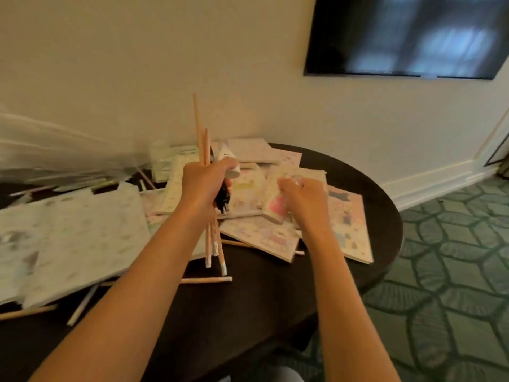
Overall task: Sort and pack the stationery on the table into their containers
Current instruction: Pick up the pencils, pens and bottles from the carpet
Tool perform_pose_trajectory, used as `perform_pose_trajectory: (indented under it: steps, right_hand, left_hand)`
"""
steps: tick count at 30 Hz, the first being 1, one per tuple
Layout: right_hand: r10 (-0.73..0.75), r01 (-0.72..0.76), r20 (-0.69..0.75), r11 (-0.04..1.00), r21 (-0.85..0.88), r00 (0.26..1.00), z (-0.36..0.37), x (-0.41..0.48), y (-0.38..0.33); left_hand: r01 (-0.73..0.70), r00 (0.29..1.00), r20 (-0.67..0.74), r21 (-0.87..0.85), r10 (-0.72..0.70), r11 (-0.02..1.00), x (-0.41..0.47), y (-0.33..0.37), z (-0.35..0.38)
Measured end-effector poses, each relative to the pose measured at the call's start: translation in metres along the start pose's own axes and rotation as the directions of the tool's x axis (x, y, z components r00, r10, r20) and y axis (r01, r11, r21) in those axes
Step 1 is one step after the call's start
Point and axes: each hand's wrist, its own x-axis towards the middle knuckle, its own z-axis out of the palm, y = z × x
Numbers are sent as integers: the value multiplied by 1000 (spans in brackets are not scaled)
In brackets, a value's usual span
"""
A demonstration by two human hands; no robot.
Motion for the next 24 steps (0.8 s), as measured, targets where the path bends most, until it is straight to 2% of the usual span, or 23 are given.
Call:
perform_pose_trajectory:
  steps: [5,9,11,16,18,21,24]
  right_hand:
    - [-59,71,219,996,-46,974,98,24,-43]
    - [-48,98,370,988,-116,928,174,45,-68]
    - [-24,106,440,981,-164,897,222,59,-85]
    - [52,131,488,933,-334,871,255,76,-84]
    - [78,147,528,917,-371,846,267,79,-84]
    - [70,156,557,924,-349,828,279,80,-82]
    - [60,178,561,916,-360,825,280,78,-80]
  left_hand:
    - [74,986,-152,74,-62,995,57,9,-99]
    - [231,954,-186,-44,-235,972,88,18,-157]
    - [256,938,-217,-92,-270,962,111,24,-192]
    - [312,947,-126,157,-295,937,119,25,-204]
    - [307,951,-127,327,-281,894,126,27,-210]
    - [249,967,-118,634,-226,732,126,31,-217]
    - [197,967,-70,816,-246,544,124,24,-223]
